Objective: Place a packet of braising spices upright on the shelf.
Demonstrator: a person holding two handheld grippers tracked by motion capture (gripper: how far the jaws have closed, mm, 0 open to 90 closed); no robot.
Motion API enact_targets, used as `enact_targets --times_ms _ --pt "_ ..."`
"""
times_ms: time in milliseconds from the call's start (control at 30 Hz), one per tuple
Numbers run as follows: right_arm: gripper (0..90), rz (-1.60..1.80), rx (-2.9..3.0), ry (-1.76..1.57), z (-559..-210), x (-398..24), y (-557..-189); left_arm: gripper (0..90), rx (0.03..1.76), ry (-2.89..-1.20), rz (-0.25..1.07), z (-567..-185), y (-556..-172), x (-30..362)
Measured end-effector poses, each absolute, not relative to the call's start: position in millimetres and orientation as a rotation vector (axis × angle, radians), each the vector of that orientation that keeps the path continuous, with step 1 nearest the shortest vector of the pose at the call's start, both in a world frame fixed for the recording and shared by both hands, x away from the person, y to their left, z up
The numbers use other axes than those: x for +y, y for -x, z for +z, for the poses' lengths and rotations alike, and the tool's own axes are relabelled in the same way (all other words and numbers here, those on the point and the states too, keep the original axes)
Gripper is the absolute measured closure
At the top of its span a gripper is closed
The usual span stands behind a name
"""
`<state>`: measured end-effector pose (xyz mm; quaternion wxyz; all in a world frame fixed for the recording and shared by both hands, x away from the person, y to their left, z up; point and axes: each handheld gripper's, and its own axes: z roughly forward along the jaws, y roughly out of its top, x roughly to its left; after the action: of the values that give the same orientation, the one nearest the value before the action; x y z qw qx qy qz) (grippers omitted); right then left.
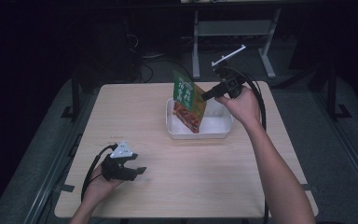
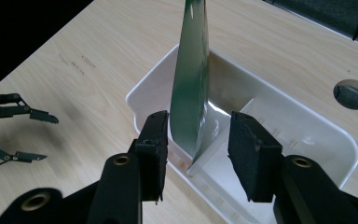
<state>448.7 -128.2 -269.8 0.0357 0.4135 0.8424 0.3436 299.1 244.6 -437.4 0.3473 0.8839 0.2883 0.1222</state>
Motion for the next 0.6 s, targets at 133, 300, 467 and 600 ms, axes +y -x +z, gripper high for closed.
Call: enact_targets --times_ms 133,300,467,600 --pt "56.3 1.071 2.592 -1.268 -272 -131 -446 35.4 0.754 -2.292 0.314 -438 -299 244" --pt "55.9 1.081 2.600 -1.268 -277 -136 -442 35.3 0.757 -2.286 0.309 -438 -299 244" --pt "55.7 1.092 2.606 -1.270 -283 -141 -438 35.2 0.758 -2.286 0.308 -438 -299 244" --pt "55.4 1.102 2.611 -1.270 -288 -146 -435 35.2 0.758 -2.288 0.308 -438 -299 244"
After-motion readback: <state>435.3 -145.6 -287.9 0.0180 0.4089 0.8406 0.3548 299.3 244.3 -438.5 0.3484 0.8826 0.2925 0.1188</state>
